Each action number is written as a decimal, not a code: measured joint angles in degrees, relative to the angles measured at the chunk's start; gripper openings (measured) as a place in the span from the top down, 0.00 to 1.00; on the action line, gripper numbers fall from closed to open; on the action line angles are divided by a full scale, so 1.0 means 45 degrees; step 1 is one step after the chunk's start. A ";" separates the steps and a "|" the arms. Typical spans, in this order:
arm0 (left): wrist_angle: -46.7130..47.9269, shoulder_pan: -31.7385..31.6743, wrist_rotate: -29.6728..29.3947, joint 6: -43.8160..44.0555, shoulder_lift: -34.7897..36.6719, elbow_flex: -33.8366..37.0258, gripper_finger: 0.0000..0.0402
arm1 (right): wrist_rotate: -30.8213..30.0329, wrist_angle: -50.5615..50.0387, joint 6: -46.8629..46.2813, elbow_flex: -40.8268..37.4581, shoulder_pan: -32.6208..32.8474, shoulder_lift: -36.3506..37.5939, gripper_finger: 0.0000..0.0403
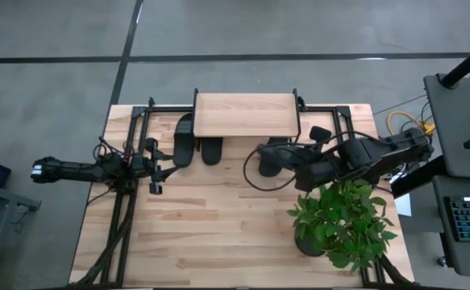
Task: Pick and place slides into the shelf
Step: Put the black slipper on the shelf
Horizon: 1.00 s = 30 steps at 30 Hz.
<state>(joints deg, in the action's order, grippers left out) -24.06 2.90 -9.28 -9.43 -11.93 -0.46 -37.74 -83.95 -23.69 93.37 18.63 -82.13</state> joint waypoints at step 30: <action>0.0610 -0.0202 -0.0375 -0.5669 -0.8325 -0.6240 0.38 | 0.1336 0.5685 0.6441 0.1407 -0.1015 -0.0097 0.98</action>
<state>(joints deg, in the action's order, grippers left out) -21.31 1.99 -10.97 -34.94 -49.39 -28.54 -31.72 -58.37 5.30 99.70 14.06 -82.56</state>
